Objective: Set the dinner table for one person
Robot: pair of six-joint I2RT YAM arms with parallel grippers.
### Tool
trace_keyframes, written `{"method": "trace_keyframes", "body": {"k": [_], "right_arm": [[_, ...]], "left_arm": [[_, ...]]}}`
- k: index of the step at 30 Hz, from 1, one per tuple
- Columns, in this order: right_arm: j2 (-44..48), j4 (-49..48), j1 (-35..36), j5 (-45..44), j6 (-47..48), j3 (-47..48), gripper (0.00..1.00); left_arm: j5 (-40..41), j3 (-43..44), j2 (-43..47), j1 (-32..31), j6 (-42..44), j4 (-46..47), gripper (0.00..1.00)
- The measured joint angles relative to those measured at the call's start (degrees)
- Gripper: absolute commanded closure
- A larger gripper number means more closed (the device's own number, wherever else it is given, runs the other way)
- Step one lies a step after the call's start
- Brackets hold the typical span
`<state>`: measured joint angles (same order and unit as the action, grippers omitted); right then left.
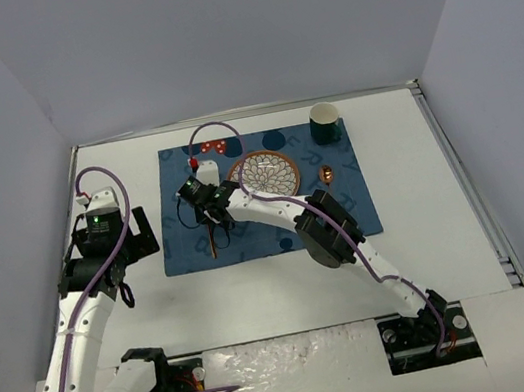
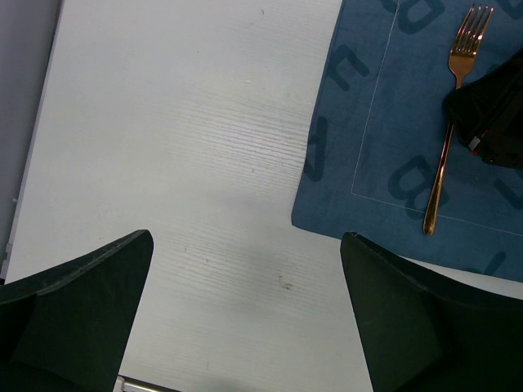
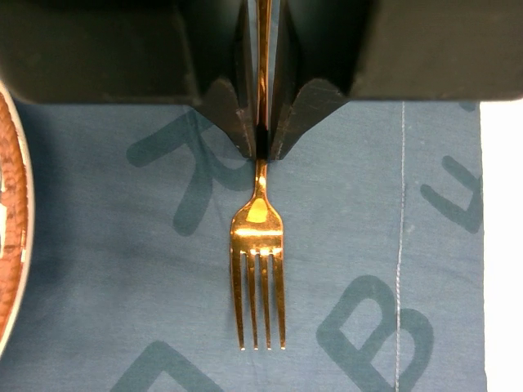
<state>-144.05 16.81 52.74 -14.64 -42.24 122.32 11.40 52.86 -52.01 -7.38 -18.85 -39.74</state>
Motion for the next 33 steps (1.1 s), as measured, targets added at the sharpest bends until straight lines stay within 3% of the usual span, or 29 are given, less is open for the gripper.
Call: {"method": "trace_keyframes", "body": {"k": [18, 27, 33], "right_arm": [[4.5, -2.3, -0.2, -1.5, 1.5, -5.8, 0.66], [21.5, -3.5, -0.3, -8.0, 7.3, -17.6, 0.47], [38.2, -6.5, -3.5, -10.6, 11.1, -29.7, 0.27]], "left_arm": [[-0.6, 0.0, 0.0, 0.0, 0.0, 0.1, 0.03], [-4.6, -0.2, 0.0, 0.0, 0.3, 1.4, 0.03], [-8.3, -0.3, -1.3, -0.7, 0.2, 2.7, 0.03]]}}
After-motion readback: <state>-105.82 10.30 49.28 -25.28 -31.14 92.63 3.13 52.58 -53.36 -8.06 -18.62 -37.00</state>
